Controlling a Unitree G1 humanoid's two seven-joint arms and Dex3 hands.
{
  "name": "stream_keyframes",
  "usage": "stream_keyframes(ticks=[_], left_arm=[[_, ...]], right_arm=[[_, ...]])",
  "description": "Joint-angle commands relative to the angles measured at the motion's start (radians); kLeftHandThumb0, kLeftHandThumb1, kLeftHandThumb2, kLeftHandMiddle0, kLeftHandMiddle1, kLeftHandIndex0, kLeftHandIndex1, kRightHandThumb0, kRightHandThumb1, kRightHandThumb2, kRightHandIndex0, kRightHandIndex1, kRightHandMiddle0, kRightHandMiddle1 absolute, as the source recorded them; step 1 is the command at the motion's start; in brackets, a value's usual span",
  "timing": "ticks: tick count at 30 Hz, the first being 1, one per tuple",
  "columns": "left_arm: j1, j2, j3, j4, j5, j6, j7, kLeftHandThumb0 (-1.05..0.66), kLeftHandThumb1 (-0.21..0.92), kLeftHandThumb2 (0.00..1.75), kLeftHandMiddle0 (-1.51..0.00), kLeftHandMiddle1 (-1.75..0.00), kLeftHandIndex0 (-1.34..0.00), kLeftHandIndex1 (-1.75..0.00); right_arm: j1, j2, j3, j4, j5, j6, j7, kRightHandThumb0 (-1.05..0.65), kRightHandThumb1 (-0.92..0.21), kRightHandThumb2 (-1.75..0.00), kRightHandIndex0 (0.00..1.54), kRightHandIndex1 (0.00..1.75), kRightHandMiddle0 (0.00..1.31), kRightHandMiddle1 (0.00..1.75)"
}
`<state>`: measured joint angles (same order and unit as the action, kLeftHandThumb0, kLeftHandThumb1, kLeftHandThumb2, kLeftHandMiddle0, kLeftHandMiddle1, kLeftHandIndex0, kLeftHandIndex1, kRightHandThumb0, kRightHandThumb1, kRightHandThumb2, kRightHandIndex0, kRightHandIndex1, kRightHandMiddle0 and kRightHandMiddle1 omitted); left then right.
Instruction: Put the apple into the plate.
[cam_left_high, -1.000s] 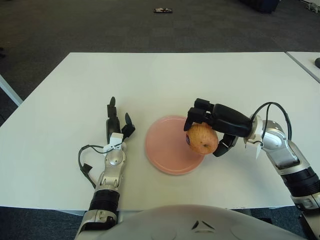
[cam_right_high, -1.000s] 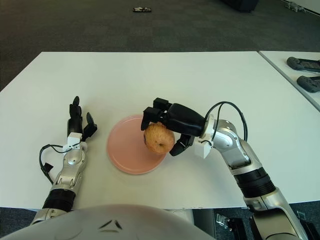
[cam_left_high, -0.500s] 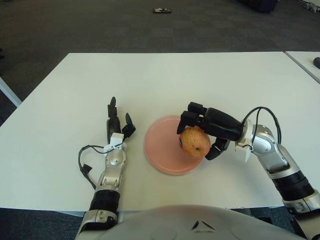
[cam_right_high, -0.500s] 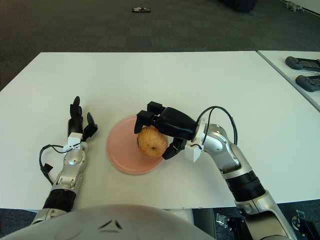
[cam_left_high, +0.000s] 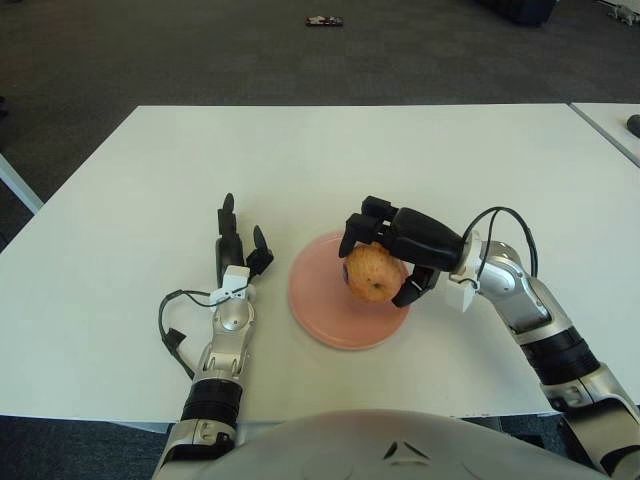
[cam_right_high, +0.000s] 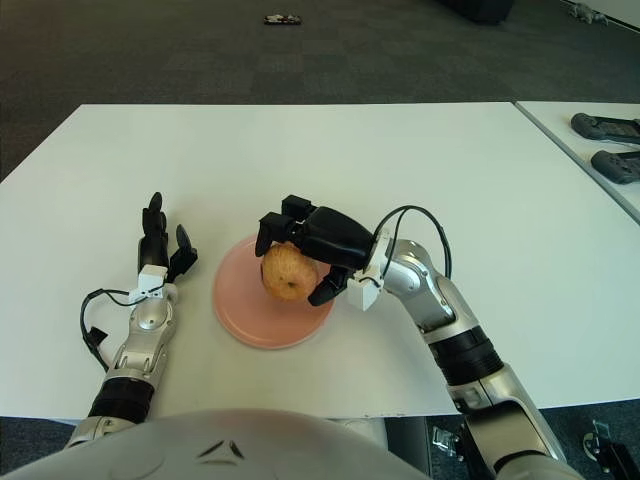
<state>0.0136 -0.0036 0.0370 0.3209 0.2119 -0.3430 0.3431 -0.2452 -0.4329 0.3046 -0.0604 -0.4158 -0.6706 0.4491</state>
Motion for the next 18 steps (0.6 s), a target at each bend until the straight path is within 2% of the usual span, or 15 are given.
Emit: stream_keyframes(ticks=[1,18], left_arm=[[0.003,0.001,0.001,0.001,0.009,0.005,0.01,-0.74,0.92,0.94,-0.19,0.0,0.0,-0.38],[0.006,0.0,0.0,-0.003,0.007,0.01,0.012,-0.74,0.92,0.95,-0.18,0.0,0.0,-0.37]], right_arm=[[-0.041,0.013,0.004,0.026,-0.025,-0.021,-0.038,0.0,-0.14,-1.52,0.77,1.69,0.51,1.75],[-0.079,0.033,0.032,0.104,-0.086,-0.045,-0.106,0.0,-0.13,-1.52,0.78,1.69,0.52,1.75]])
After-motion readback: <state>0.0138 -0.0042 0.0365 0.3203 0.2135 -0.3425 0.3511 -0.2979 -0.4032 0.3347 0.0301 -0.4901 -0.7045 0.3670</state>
